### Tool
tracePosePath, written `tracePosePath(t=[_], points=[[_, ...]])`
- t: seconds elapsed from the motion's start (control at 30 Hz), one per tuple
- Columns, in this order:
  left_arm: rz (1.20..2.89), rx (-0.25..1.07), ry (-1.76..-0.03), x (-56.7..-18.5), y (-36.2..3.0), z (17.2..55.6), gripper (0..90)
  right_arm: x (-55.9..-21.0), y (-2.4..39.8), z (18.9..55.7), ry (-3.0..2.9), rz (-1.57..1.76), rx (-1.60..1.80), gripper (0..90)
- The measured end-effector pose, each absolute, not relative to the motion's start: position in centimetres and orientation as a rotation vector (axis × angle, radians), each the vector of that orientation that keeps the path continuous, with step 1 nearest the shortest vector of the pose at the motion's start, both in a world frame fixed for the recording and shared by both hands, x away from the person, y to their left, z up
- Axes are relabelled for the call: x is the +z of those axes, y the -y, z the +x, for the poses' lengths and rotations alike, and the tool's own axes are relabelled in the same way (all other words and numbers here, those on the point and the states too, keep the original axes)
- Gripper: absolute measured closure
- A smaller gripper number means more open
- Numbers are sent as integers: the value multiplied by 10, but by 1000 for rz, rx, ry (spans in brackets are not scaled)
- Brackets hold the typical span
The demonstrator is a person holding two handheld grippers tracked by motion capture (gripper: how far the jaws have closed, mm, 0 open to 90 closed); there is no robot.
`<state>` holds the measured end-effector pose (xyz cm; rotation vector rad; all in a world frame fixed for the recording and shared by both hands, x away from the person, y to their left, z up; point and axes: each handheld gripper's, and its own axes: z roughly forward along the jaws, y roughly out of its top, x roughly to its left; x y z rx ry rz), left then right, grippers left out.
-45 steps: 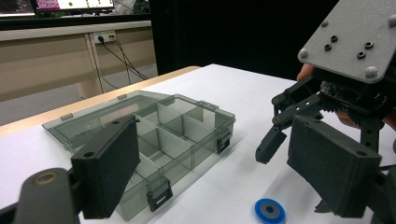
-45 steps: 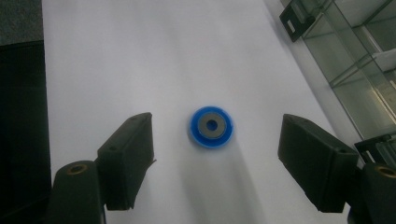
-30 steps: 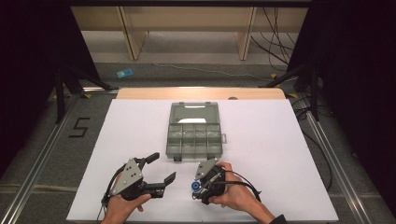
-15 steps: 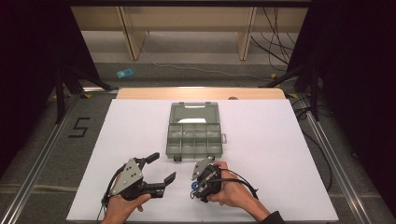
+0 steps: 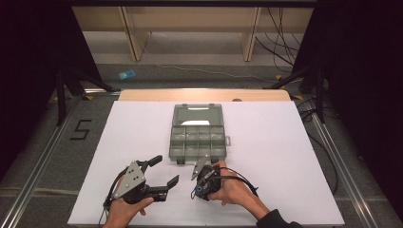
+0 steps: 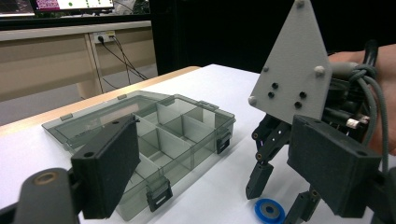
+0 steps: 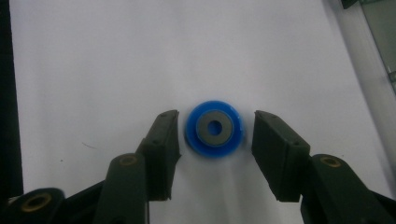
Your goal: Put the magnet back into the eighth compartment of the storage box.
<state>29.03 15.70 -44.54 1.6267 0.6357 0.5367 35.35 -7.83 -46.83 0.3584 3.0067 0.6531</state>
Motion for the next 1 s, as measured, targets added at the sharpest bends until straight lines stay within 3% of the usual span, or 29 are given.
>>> tracePosePath(t=[0.27, 1.0], points=[[1630, 541, -632, -445, -157, 291, 164, -466, 71, 359, -3032, 348, 584, 622], [1621, 538, -632, -445, -157, 290, 164, -458, 74, 363, -3003, 332, 620, 631]])
